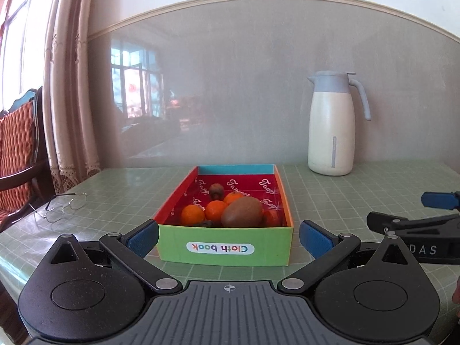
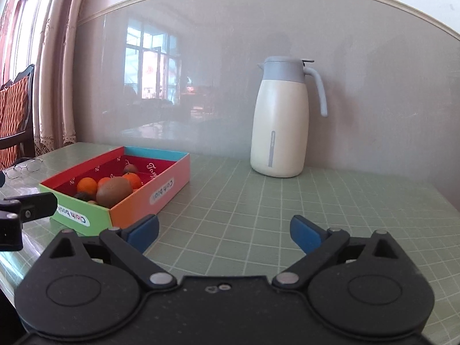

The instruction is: Organize fruits

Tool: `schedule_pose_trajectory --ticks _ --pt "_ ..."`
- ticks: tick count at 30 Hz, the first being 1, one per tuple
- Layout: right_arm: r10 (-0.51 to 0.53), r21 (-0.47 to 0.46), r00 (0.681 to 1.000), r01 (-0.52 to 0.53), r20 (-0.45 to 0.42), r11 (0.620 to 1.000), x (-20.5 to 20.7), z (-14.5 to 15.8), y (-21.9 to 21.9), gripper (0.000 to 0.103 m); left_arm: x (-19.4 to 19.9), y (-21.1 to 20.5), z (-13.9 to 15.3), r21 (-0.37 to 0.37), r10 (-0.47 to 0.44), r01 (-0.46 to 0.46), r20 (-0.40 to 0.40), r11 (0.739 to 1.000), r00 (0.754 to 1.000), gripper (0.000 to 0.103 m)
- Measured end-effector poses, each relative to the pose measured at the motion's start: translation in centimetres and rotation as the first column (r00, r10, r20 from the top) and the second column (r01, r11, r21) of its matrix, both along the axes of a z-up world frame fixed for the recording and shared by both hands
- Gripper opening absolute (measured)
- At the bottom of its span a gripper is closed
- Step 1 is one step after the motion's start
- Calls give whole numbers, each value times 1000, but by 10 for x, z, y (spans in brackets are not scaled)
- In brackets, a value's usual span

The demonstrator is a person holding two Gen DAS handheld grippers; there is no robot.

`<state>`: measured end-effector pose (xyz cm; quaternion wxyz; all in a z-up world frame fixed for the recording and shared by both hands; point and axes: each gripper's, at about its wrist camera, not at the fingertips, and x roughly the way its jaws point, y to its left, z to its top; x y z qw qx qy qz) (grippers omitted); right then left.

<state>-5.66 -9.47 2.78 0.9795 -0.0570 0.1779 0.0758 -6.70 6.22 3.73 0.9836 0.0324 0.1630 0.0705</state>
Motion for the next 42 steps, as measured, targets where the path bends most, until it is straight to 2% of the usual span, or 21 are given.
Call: schedule_pose_trajectory --ticks 6,42 --pt "-16 2 1000 16 -1 1000 -2 -1 -2 98 0 7 0 -42 8 -8 6 999 1000 103" --pt "-21 -7 1000 21 -4 1000 -1 -3 -1 98 1 7 -1 -46 6 -5 7 999 1000 103"
